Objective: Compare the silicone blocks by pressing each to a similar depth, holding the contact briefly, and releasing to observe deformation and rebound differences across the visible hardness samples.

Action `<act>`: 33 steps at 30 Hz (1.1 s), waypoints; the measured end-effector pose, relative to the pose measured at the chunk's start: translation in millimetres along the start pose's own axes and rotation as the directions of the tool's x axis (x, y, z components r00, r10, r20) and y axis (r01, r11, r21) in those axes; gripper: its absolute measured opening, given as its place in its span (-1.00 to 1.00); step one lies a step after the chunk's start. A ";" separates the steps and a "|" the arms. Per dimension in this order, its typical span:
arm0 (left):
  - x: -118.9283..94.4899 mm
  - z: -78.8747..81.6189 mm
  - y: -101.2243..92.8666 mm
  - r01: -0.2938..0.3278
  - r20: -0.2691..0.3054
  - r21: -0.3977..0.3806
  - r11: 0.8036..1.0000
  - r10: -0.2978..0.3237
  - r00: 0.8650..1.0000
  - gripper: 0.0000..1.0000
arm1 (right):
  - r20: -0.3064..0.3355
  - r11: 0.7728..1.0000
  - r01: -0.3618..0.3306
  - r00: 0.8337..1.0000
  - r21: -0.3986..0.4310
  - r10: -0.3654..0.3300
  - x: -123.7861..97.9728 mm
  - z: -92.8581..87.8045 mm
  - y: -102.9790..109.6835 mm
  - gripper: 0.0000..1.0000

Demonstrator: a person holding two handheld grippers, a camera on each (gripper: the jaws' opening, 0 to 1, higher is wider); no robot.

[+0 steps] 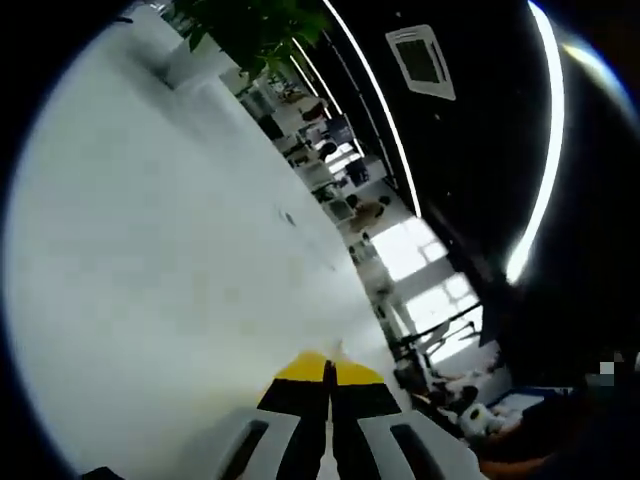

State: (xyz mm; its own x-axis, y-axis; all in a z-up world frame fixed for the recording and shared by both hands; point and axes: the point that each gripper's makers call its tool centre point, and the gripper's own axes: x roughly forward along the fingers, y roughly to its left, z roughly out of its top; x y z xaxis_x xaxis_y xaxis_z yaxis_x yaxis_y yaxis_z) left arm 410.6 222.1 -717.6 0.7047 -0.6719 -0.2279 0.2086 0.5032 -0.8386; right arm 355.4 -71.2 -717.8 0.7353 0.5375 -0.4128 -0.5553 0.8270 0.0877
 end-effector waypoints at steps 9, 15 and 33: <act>10.4 -9.2 22.7 -0.081 -0.081 0.225 0.971 0.102 0.992 -1.00 | -0.020 1.000 0.002 1.000 0.002 -0.002 1.8 -3.9 0.7 0.93; 23.0 -19.1 23.9 -0.071 -0.181 0.383 0.921 0.150 0.972 -1.00 | -0.027 1.000 0.009 1.000 0.015 -0.008 2.6 -7.3 -1.3 0.93; 33.3 -18.2 54.1 -0.136 -0.214 0.455 0.880 0.256 0.943 -1.00 | -0.050 1.000 0.001 0.999 0.014 -0.001 4.2 -11.9 -1.8 0.93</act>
State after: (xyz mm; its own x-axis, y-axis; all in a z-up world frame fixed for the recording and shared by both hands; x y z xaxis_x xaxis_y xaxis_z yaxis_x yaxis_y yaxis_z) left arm 433.0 217.1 -779.5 0.5724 -0.6209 -0.5355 0.3962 0.7813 -0.4824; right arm 354.8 -72.4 -730.5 0.7154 0.5281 -0.4574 -0.5488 0.8300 0.0999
